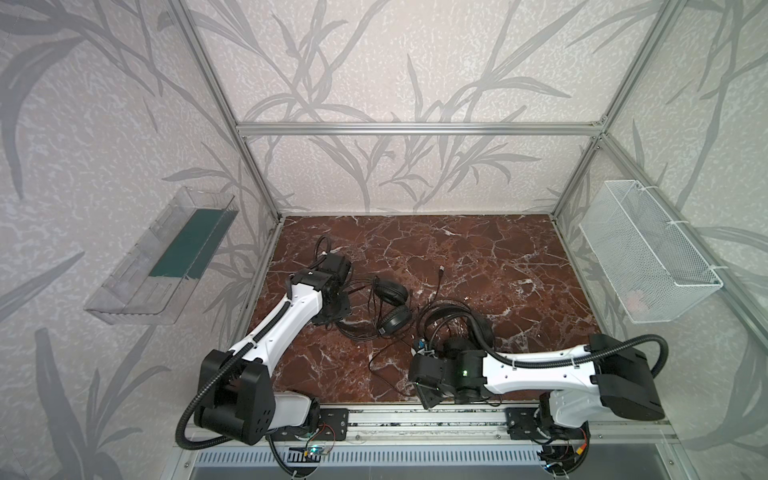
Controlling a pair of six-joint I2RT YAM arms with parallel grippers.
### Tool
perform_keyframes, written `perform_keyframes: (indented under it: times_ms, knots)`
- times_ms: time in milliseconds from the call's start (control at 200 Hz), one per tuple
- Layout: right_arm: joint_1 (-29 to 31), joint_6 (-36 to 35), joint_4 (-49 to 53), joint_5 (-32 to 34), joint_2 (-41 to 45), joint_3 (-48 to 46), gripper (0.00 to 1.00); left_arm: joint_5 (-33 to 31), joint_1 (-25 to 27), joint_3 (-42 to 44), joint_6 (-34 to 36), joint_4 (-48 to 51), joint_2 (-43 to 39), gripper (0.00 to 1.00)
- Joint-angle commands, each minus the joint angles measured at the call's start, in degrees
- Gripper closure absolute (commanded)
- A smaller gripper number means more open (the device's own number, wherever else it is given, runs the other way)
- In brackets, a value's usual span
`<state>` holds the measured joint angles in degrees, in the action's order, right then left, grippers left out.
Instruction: Wrap the headphones
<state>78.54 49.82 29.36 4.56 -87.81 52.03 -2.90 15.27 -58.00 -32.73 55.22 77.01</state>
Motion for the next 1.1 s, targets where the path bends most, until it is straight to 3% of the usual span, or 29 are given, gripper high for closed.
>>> perform_keyframes:
  times_ms: [0, 50, 125, 215, 510, 615, 955, 1095]
  knots:
    - [1.1, -5.4, 0.8, -2.3, -0.1, 4.2, 0.36, 1.6, 0.1, -0.9, -0.9, -1.4, -1.3, 1.0]
    - [2.6, -10.1, -1.6, -0.2, -0.5, 4.5, 0.36, 1.7, 0.0, -0.9, -0.9, -1.5, -1.4, 1.0]
    - [3.2, -16.1, -6.1, -2.3, -2.6, 4.6, 0.36, 1.8, 0.0, -0.8, -0.8, -1.6, -1.5, 1.0]
    - [3.3, -19.9, -7.9, -2.9, -6.5, 6.8, 0.36, 1.7, 0.0, -0.7, -0.7, -1.4, -1.5, 1.0]
    - [2.9, -28.1, -9.2, 4.8, -16.1, 12.8, 0.38, 1.6, -0.1, -0.7, -0.8, -1.4, -1.8, 1.0]
    - [2.4, -29.5, -9.8, 5.9, -18.5, 14.2, 0.47, 1.5, -0.1, -0.7, -0.8, -1.4, -1.7, 1.0]
    - [2.0, -29.9, -10.1, -1.1, -16.4, 11.0, 1.0, 0.6, -0.2, -0.6, -1.0, -1.5, -1.9, 1.0]
    - [6.6, -37.7, -5.3, -3.3, -10.3, 13.6, 1.0, 0.8, -0.4, -0.9, -0.9, -1.4, -1.3, 1.0]
